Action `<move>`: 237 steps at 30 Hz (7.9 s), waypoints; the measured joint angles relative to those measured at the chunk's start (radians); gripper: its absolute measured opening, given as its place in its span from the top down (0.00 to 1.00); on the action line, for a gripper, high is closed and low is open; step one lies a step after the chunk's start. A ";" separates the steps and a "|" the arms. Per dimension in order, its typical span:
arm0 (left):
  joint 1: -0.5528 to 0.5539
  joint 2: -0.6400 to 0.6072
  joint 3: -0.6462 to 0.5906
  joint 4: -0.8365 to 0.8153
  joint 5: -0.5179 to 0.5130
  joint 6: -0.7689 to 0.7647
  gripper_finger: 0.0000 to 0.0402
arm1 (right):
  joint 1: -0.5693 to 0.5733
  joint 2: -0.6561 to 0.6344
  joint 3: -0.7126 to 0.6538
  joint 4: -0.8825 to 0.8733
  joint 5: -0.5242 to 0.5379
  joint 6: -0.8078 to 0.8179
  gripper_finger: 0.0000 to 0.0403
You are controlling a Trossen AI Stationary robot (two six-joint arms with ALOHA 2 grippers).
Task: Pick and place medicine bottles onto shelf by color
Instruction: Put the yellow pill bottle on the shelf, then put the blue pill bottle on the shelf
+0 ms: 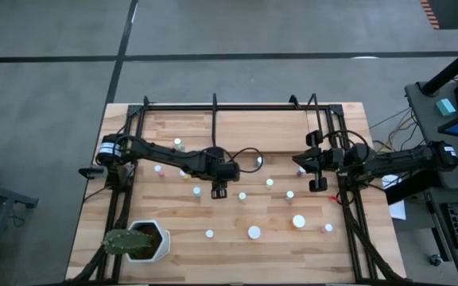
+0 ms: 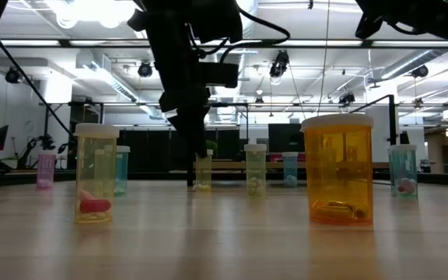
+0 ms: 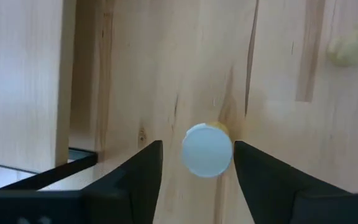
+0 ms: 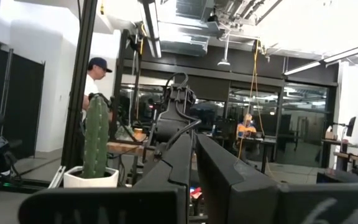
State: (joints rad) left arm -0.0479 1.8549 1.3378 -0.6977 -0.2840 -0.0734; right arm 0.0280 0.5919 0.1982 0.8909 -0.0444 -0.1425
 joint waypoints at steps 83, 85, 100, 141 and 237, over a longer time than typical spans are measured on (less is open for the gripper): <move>0.249 0.119 0.386 -0.127 -0.018 0.323 0.77 | 0.000 0.000 0.007 -0.049 0.012 0.011 0.96; 0.249 0.119 0.380 -0.126 -0.018 0.322 0.77 | 0.000 0.000 0.007 -0.049 0.012 0.011 0.96; 0.257 0.120 0.357 -0.114 -0.018 0.315 0.77 | 0.000 0.000 0.007 -0.049 0.013 0.011 0.96; 0.271 0.121 0.339 -0.088 -0.035 0.210 0.68 | 0.000 0.000 0.007 -0.049 0.012 0.012 0.96; -0.188 -1.170 -0.725 0.896 0.013 0.580 0.68 | -0.120 1.001 1.237 -1.910 0.176 0.070 0.48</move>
State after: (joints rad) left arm -0.2359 0.6846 0.6129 0.1986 -0.2706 0.5068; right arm -0.0921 1.5930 1.4352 -1.0193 0.1318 -0.0726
